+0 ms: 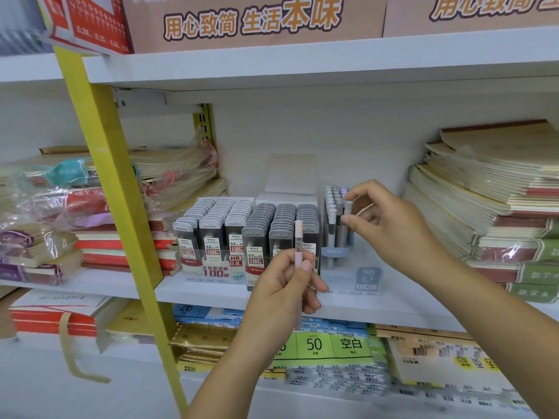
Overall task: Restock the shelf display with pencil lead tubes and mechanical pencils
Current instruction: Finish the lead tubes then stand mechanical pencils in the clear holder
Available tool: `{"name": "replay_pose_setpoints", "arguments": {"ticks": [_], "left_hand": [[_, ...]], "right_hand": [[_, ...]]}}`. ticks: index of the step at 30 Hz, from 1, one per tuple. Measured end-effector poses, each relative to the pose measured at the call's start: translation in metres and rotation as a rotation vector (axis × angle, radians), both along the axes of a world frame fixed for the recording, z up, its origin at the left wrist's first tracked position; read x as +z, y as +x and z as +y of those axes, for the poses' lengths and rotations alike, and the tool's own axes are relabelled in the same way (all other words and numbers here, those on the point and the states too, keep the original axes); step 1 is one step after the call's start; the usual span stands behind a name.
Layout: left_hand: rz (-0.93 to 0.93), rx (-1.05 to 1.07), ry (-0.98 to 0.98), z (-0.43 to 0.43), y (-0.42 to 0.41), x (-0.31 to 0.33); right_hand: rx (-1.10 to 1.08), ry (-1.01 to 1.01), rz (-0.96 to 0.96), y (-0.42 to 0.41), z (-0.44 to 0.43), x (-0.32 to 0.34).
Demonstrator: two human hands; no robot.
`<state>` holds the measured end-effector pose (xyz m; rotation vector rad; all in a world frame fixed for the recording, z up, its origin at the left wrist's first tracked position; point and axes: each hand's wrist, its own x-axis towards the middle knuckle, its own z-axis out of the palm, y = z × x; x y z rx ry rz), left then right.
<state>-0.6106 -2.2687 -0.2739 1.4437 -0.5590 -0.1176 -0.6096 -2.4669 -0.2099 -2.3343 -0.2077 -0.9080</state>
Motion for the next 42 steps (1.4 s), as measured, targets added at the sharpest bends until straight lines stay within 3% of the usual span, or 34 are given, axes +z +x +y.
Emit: {"name": "replay_pose_setpoints", "arguments": {"ticks": [7, 10, 14, 16, 18, 21, 23, 29, 36, 42], "left_hand": [[-0.004, -0.012, 0.015, 0.0, -0.002, 0.003], [-0.056, -0.022, 0.038, -0.002, -0.002, 0.007], [-0.168, -0.047, 0.092, -0.014, 0.002, 0.021], [-0.226, -0.041, 0.128, -0.02, 0.003, 0.03], [-0.375, 0.072, 0.221, -0.024, 0.007, 0.035], [-0.858, 0.508, 0.465, -0.021, 0.019, 0.045], [-1.011, 0.571, 0.591, -0.017, 0.028, 0.05], [-0.995, 0.427, 0.935, -0.012, 0.048, 0.04], [-1.054, 0.496, 0.952, -0.013, 0.052, 0.032], [-1.083, 0.522, 0.933, -0.013, 0.053, 0.03]], "right_hand": [[-0.113, -0.154, -0.017, -0.005, 0.005, -0.002], [-0.054, -0.016, -0.095, -0.021, 0.012, 0.007], [0.26, 0.261, 0.135, -0.037, 0.026, 0.014], [0.325, 0.362, 0.134, -0.041, 0.024, 0.018], [0.321, 0.477, 0.055, -0.04, 0.015, 0.026], [0.24, 0.575, -0.106, -0.032, -0.009, 0.041], [0.152, 0.487, -0.15, -0.023, -0.024, 0.049], [-0.138, 0.001, -0.144, 0.016, -0.046, 0.047], [-0.172, -0.239, -0.034, 0.054, -0.054, 0.026], [-0.151, -0.269, -0.041, 0.06, -0.056, 0.022]]}}
